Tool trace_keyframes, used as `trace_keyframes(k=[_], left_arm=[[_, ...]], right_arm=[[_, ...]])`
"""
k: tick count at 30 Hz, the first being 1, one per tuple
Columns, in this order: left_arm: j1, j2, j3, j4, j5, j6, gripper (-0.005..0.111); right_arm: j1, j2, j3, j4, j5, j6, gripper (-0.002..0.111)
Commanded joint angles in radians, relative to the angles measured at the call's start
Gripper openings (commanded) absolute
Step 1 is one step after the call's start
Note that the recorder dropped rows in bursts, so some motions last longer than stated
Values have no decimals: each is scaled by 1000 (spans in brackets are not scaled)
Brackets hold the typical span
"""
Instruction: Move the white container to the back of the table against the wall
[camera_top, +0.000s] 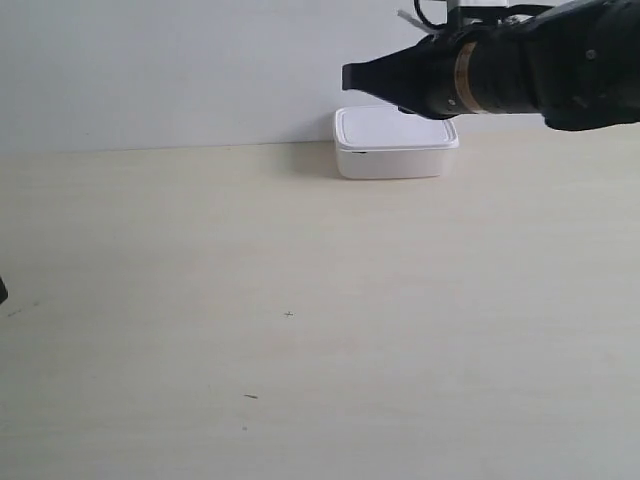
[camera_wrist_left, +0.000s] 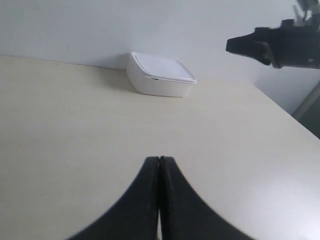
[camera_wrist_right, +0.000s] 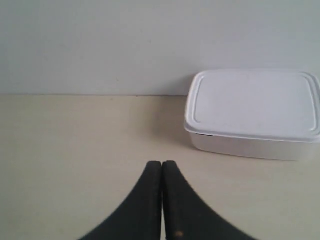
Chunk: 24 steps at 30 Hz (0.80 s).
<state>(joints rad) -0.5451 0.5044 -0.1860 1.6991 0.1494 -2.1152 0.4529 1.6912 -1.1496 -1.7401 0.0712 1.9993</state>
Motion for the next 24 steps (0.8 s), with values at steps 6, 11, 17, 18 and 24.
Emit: trace_keyframes(k=[6,11,17,18,24], left_arm=[[-7,-46,84,-46,-30,-8,0],[-7,-98,135,-82,-38,-8,0],[-7,-280,186,-91,-96,-8,0],[-7,-302,186,-88,-117,-8,0],[-7,-456,186,-58,-281,23,0]], right_arm=[[148,-321,258,-4,146,1,0],[222,-468,377,-4,203,109,0],[393,-728,526,-4,218,117,0],[413,-757,543,-4,218,117,0],[542,-1020,737,-4,240,117,0]])
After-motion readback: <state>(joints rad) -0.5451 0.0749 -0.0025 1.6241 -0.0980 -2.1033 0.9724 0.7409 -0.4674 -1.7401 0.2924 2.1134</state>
